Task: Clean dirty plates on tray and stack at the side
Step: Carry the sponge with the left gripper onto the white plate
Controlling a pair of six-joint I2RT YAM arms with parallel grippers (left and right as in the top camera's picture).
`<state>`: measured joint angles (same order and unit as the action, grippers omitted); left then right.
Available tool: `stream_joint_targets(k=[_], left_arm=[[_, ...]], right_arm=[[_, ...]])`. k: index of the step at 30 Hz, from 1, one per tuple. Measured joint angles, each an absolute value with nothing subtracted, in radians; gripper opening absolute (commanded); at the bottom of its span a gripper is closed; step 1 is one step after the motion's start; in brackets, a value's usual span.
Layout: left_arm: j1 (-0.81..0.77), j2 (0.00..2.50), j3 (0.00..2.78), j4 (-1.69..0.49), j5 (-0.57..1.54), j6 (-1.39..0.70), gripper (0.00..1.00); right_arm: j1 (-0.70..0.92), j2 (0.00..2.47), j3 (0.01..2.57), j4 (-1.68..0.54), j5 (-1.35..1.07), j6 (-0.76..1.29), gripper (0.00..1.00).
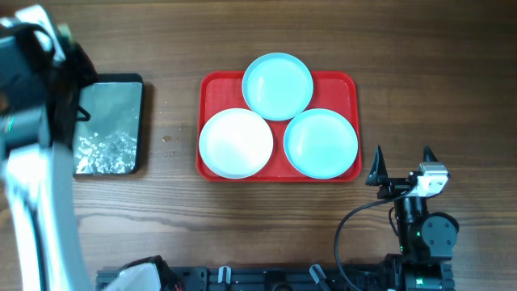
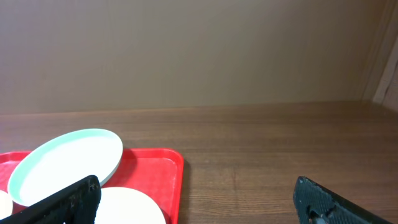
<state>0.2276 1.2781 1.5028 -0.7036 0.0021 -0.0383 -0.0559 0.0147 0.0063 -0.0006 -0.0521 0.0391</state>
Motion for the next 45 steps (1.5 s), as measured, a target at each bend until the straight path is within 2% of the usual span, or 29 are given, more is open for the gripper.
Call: stream_joint_targets(k=[4,8,12,17,24,27,28,29,30,36,40,42,44,45], left_arm=[[0.143,1.098,1.531,-0.773,0.149,-0.039,0.04],[0.034,1.122,1.521,-0.964,0.305,-0.041,0.04],[-0.117,1.295,1.422,-0.992,0.377,-0.102,0.04],[-0.3,1.59,1.343,-0.888,0.38,-0.192,0.04],[-0.421,1.958,1.335,-0.77,0.243,-0.361,0.04],[-0.431,1.994,1.333,-0.774,0.204,-0.405,0.04],[-0.431,1.998,1.333,-0.774,0.198,-0.412,0.11],[-0.432,2.001,1.333,-0.773,0.191,-0.42,0.32],[-0.433,2.001,1.333,-0.773,0.186,-0.427,0.35],[-0.435,1.997,1.338,-0.805,0.18,-0.442,0.29],[-0.405,1.95,1.375,-0.913,0.179,-0.444,0.32],[-0.379,1.891,1.39,-0.932,0.179,-0.443,0.45],[-0.347,1.797,1.401,-0.941,0.178,-0.451,1.0],[-0.332,1.745,1.41,-0.943,0.176,-0.447,1.0]], right_arm=[[-0.056,0.015,0.006,-0.001,-0.052,0.039,1.0],[-0.056,0.015,0.006,-0.001,-0.052,0.039,1.0],[-0.056,0.015,0.006,-0.001,-0.052,0.039,1.0],[-0.056,0.015,0.006,-0.001,-0.052,0.039,1.0],[-0.056,0.015,0.006,-0.001,-0.052,0.039,1.0],[-0.056,0.015,0.006,-0.001,-0.052,0.039,1.0],[-0.056,0.015,0.006,-0.001,-0.052,0.039,1.0],[-0.056,0.015,0.006,-0.001,-0.052,0.039,1.0],[-0.056,0.015,0.006,-0.001,-0.052,0.039,1.0],[-0.056,0.015,0.006,-0.001,-0.052,0.039,1.0],[-0.056,0.015,0.006,0.039,-0.087,0.064,1.0],[-0.056,0.015,0.006,0.078,-0.142,0.146,1.0],[-0.056,0.018,0.006,0.265,-0.213,0.301,1.0],[-0.056,0.017,0.006,0.391,-0.241,0.373,1.0]])
